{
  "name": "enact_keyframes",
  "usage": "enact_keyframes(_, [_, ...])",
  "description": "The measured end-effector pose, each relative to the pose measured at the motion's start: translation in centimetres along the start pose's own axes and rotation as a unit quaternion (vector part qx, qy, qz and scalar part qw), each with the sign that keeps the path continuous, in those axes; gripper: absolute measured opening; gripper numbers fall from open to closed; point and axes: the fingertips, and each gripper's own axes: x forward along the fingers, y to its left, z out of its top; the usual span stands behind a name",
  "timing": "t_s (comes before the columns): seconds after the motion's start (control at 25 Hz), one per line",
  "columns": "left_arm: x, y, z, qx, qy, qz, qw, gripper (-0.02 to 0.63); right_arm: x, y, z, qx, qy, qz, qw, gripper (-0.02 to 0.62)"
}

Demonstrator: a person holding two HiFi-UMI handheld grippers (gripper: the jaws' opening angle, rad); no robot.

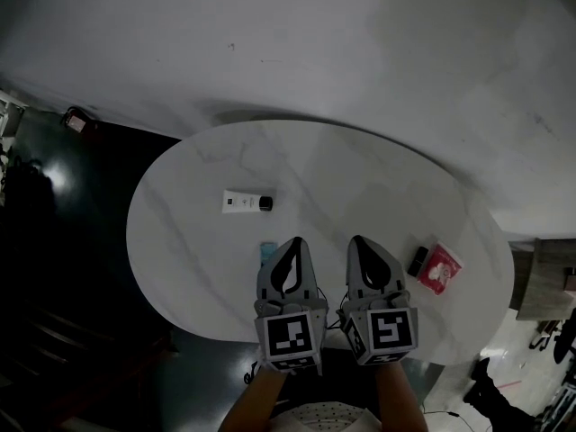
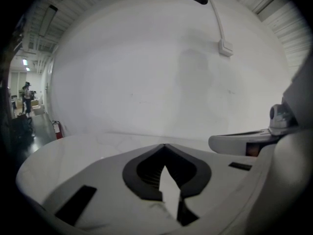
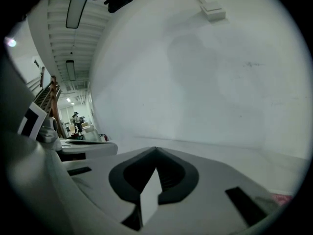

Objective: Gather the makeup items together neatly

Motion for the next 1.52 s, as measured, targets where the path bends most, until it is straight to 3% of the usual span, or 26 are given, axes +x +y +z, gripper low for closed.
enact_keyframes(0.16, [-0.1,1.9,-0.2,-0.014,0.014,0.012,0.9997,0.034,1.4,1.7,0.1,-0.013,0.009,0.018,1.0,-0.005])
enact_keyframes(0.32, [-0.1,3.9,-0.2,-0.018,-0.006,0.028,0.9994,0.034,2.5,3.4,-0.2,-0.031,0.032,0.041,0.998,-0.005])
enact_keyframes(0.64, [-0.7,7.4,-1.0,-0.042,0.016,0.056,0.9974,0.034,5.4,7.0,-0.7,-0.051,0.043,0.082,0.994,0.029])
enact_keyframes(0.76, [-0.7,8.6,-1.1,-0.045,0.005,0.067,0.9967,0.034,6.2,8.1,-1.0,-0.058,0.051,0.095,0.993,0.029])
enact_keyframes(1.52, [-0.3,12.9,-2.8,-0.082,0.014,0.102,0.9913,0.034,11.5,11.7,-3.0,-0.122,0.119,0.164,0.972,0.048])
